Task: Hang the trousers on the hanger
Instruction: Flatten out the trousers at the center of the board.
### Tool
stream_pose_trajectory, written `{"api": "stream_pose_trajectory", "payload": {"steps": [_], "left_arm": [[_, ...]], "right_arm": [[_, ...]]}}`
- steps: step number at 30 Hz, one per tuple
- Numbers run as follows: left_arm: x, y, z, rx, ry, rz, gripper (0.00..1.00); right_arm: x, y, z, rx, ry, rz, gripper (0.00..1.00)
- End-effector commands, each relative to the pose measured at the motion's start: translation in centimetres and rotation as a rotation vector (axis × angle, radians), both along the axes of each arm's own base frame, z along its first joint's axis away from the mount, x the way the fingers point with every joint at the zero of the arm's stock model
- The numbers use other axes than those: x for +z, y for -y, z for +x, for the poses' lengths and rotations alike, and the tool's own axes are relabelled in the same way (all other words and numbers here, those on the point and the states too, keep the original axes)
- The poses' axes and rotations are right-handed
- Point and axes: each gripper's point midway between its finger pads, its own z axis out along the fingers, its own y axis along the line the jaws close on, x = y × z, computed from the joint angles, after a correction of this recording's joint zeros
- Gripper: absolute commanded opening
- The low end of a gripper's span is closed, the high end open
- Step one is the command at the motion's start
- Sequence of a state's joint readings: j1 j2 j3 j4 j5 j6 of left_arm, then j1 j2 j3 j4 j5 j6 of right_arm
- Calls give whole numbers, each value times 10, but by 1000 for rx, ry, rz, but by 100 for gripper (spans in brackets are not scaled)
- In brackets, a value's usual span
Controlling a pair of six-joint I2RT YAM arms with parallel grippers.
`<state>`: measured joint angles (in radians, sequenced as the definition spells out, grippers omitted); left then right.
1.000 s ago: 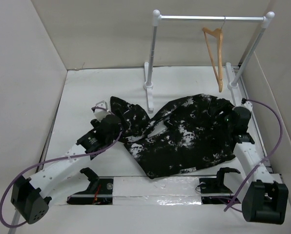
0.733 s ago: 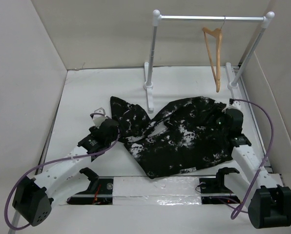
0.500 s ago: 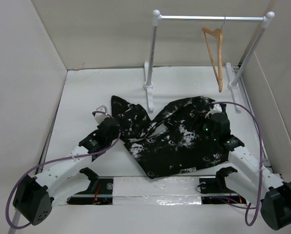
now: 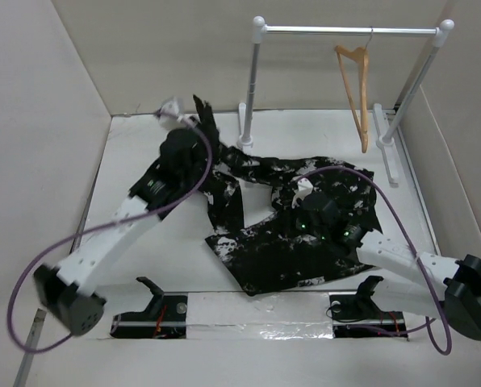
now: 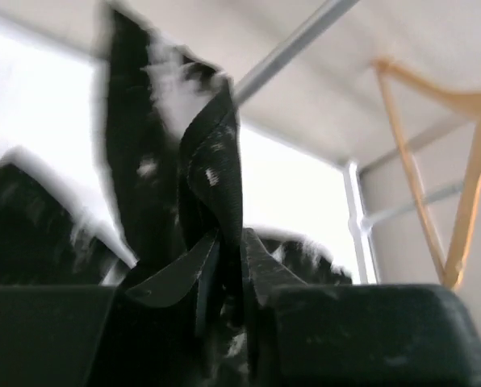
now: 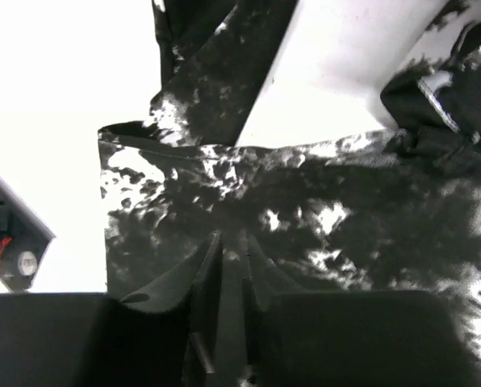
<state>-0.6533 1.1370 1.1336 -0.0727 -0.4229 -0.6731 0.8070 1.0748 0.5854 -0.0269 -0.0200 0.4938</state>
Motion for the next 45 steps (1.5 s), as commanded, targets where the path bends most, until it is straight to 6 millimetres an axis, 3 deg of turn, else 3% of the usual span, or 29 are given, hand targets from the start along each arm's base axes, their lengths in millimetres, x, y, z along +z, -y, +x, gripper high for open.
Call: {"api": "stream_pose_trajectory", "payload": {"steps": [1, 2, 3, 4, 6, 7, 8, 9, 10, 11, 12, 14, 15, 18, 21, 24, 25, 27, 28, 30, 31, 33, 34, 36, 38, 39, 42, 43, 45], "left_arm": [[-12, 33, 76, 3, 3, 133, 25], [-38, 34, 90, -1, -78, 186, 51], [-22, 27, 114, 31, -79, 177, 65], [-64, 32, 132, 25, -178, 239, 75], [-88, 23, 131, 58, -262, 317, 86], [-93, 14, 125, 85, -269, 328, 87], [-84, 7, 123, 118, -219, 297, 87], [-127, -6, 101, 123, -279, 327, 87], [-102, -20, 86, 159, -216, 236, 88], [-96, -25, 77, 179, -177, 181, 88], [-114, -47, 53, 204, -195, 166, 88], [-121, -58, 38, 229, -180, 91, 88], [-139, -67, 21, 231, -205, 96, 88], [-172, -81, -1, 248, -265, 85, 87], [-195, -93, -4, 261, -302, 81, 87], [-199, -90, 14, 200, -285, 60, 88], [-211, -92, 22, 194, -317, 67, 88], [-208, -84, 36, 174, -316, 66, 86], [-220, -82, 41, 169, -340, 78, 85], [-214, -70, 54, 131, -310, 54, 82], [-222, -67, 58, 127, -328, 51, 72], [-216, -62, 66, 118, -305, 32, 54], [-219, -61, 68, 117, -307, 31, 26], [-223, -69, 69, 155, -332, 36, 3], [-231, -90, 57, 263, -396, 71, 0], [-218, -99, 49, 301, -377, 64, 0], [-208, -136, 16, 456, -378, 97, 0], [-180, -147, 4, 493, -315, 70, 0], [-161, -171, -19, 580, -283, 91, 0]], "right_arm": [[42, -19, 13, -19, 101, 52, 25], [46, -19, 14, -39, 109, 58, 29], [48, -21, 11, -34, 115, 63, 33], [51, -24, 4, -17, 119, 74, 42], [46, -22, -3, -15, 105, 52, 51], [43, -20, -7, -18, 101, 42, 53], [39, -17, -8, -34, 99, 32, 53], [38, -17, -10, -34, 99, 30, 53], [37, -15, -10, -41, 102, 34, 53], [34, -12, -9, -53, 112, 29, 52], [36, -12, -9, -56, 118, 36, 50], [36, -11, -8, -56, 125, 38, 42], [37, -11, -8, -56, 126, 39, 41], [34, -6, -7, -71, 120, 10, 28], [29, -5, -6, -73, 120, 7, 30], [26, -5, -6, -76, 96, 8, 46], [24, -5, -7, -71, 89, 15, 53], [23, -9, -13, -33, 77, 26, 57], [19, -7, -16, -34, 64, 17, 58], [20, -7, -23, -36, 62, 33, 58], [20, -7, -24, -42, 60, 50, 58], [17, -4, -28, -35, 56, 65, 58], [11, -1, -31, -40, 40, 49, 58], [10, 5, -33, -56, 39, 45, 58], [9, 9, -34, -68, 46, 48, 58], [7, 12, -34, -71, 50, 48, 58], [2, 17, -35, -85, 49, 29, 59], [-5, 19, -35, -87, 45, 13, 59], [-10, 20, -35, -90, 38, -1, 59]]}}
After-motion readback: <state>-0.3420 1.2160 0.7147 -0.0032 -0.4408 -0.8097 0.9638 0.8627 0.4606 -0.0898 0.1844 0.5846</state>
